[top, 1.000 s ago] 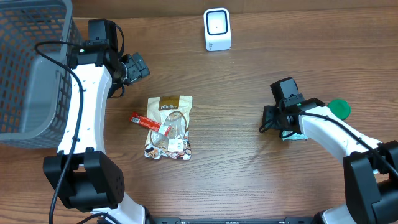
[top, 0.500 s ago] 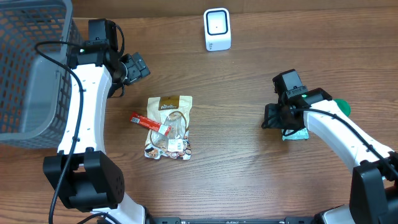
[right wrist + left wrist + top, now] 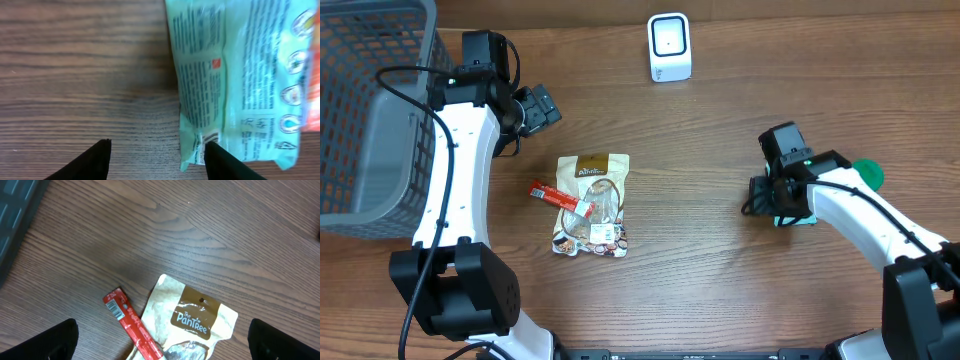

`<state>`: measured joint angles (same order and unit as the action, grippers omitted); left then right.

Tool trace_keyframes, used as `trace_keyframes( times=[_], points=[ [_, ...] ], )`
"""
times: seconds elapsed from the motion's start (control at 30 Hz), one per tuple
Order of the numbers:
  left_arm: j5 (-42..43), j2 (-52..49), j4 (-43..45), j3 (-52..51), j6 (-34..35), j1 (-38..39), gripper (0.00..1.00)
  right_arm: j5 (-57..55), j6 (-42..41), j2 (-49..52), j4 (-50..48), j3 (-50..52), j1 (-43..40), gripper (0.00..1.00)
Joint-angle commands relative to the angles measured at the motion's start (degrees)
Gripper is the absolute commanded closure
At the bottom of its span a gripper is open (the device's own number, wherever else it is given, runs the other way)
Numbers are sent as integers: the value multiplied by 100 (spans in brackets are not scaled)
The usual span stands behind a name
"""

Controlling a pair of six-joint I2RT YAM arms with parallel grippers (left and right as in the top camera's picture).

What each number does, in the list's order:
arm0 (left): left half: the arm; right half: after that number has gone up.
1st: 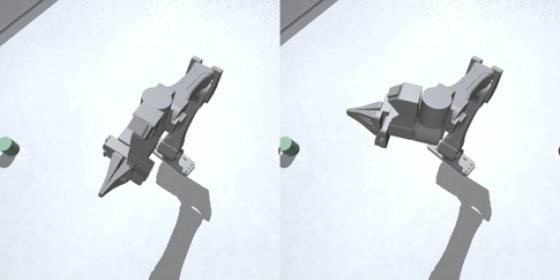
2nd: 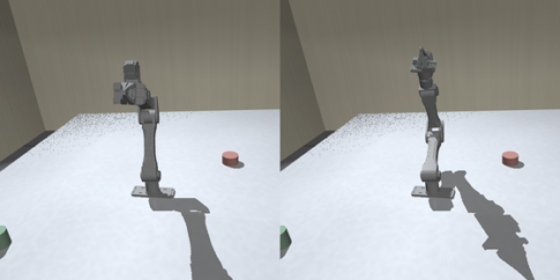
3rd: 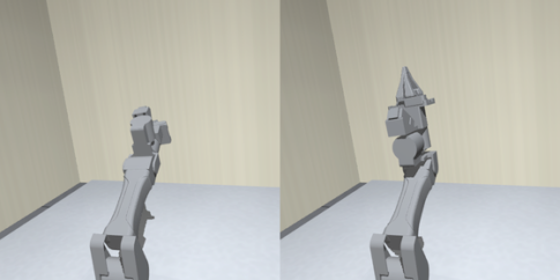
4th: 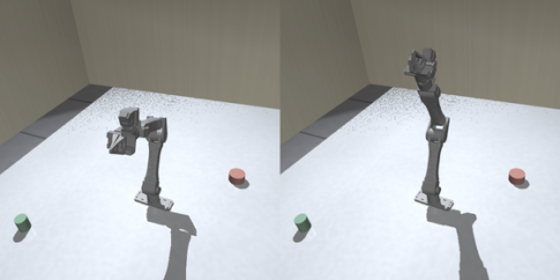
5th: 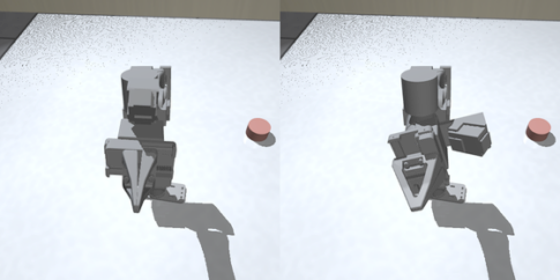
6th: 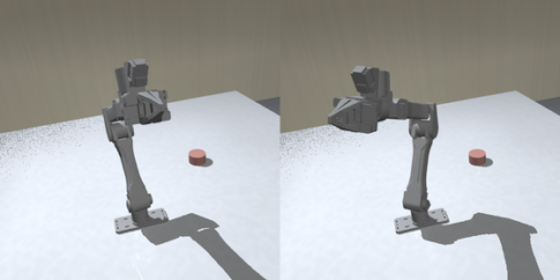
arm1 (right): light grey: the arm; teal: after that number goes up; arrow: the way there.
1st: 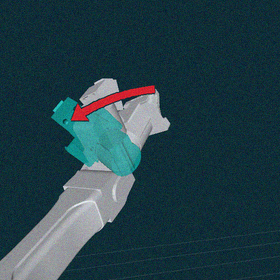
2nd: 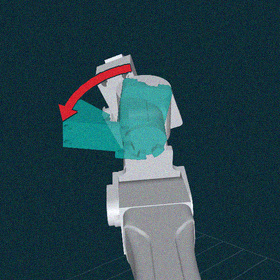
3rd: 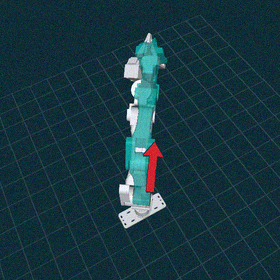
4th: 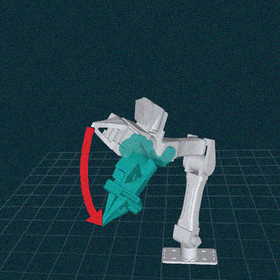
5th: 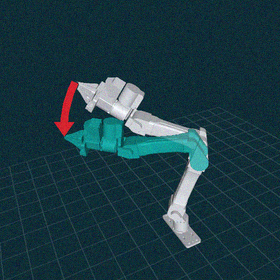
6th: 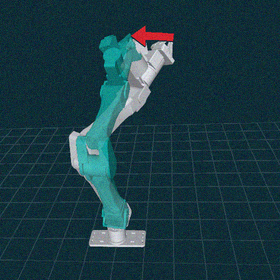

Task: Scan the item barcode

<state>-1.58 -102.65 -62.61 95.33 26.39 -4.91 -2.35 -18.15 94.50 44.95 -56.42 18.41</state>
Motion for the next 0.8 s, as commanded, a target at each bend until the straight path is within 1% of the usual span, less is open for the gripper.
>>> trace_keyframes(
  times=[0.0,0.13,0.33,0.57,0.67,0.77],
  points=[
    [-33,39,2,72,-70,4,0,50,15,-109,-190,264,-7,38],
    [-33,39,4,72,-70,4,0,52,15,-109,-433,450,-7,35],
    [-33,39,2,72,-70,4,0,52,20,-118,-439,409,-20,35],
    [-33,39,2,72,-70,4,0,52,63,-306,232,-476,-22,34],
    [-33,39,4,72,-70,4,0,107,59,-328,494,-850,-20,30],
    [-33,39,2,72,-70,7,0,717,57,-328,444,-931,-15,24]
  ],
)
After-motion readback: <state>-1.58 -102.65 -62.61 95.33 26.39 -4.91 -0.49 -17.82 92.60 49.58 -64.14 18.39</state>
